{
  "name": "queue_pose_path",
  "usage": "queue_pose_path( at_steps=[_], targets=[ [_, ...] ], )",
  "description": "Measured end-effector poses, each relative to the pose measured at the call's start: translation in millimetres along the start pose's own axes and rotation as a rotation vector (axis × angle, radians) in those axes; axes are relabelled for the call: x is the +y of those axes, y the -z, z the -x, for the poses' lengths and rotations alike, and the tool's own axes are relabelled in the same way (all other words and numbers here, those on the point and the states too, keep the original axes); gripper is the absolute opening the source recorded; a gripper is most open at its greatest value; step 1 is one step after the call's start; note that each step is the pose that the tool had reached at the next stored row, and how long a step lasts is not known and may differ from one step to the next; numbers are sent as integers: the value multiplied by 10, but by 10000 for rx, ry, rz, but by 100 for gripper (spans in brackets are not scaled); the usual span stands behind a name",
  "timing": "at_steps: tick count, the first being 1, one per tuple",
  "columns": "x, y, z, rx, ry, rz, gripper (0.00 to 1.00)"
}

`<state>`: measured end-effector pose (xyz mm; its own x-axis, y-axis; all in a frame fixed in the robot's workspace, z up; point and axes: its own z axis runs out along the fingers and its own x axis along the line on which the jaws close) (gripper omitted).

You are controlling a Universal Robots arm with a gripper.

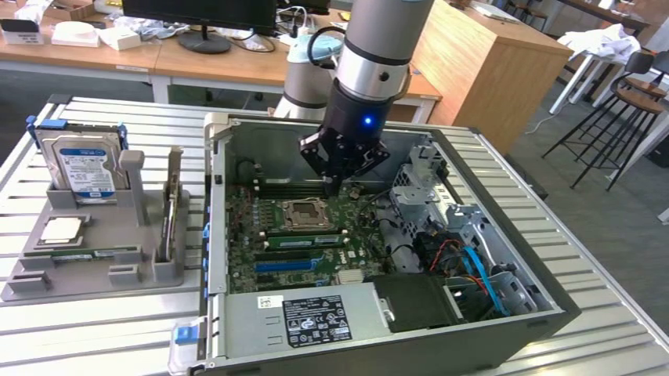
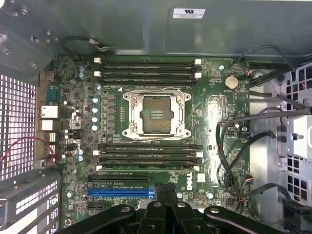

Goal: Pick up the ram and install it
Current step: 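Press down the ram until it locks into place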

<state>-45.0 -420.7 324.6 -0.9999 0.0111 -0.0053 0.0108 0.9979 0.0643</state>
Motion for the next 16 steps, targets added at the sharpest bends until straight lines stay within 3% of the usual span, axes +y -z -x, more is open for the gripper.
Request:
queue_pose_path(
  at_steps=[6, 10, 16],
  targets=[
    [4, 59, 0, 6, -1, 2, 10],
    [7, 114, 0, 42, -3, -2, 10],
    [9, 132, 1, 57, -3, 1, 10]
  ],
)
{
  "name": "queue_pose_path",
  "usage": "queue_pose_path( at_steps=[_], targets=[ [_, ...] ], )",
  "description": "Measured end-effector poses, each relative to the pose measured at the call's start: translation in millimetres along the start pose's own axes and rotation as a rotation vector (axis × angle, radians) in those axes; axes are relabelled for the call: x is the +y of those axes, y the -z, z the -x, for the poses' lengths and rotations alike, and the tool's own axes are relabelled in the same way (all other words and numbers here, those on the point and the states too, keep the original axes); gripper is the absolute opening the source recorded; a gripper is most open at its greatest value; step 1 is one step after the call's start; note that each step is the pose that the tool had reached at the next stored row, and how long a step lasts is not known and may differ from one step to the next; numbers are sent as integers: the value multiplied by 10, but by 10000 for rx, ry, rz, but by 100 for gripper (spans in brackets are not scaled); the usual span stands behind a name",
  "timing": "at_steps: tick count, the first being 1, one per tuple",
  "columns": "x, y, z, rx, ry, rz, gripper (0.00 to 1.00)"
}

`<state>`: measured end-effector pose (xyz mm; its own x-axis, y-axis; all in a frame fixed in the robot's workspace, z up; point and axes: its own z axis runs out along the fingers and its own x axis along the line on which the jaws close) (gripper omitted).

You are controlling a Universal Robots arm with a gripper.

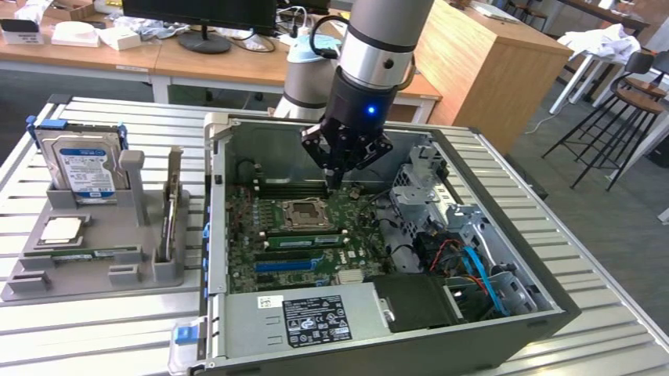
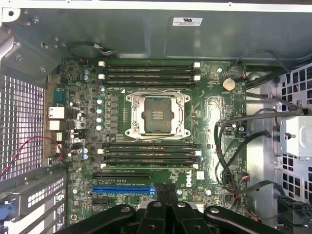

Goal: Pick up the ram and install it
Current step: 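Press down the ram until it locks into place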

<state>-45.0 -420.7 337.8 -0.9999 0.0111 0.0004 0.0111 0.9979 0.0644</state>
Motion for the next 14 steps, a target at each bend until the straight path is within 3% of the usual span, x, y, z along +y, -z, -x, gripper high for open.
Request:
queue_pose_path(
  at_steps=[14],
  targets=[
    [0, 6, -21, 1, 8, -2, 10]
  ],
)
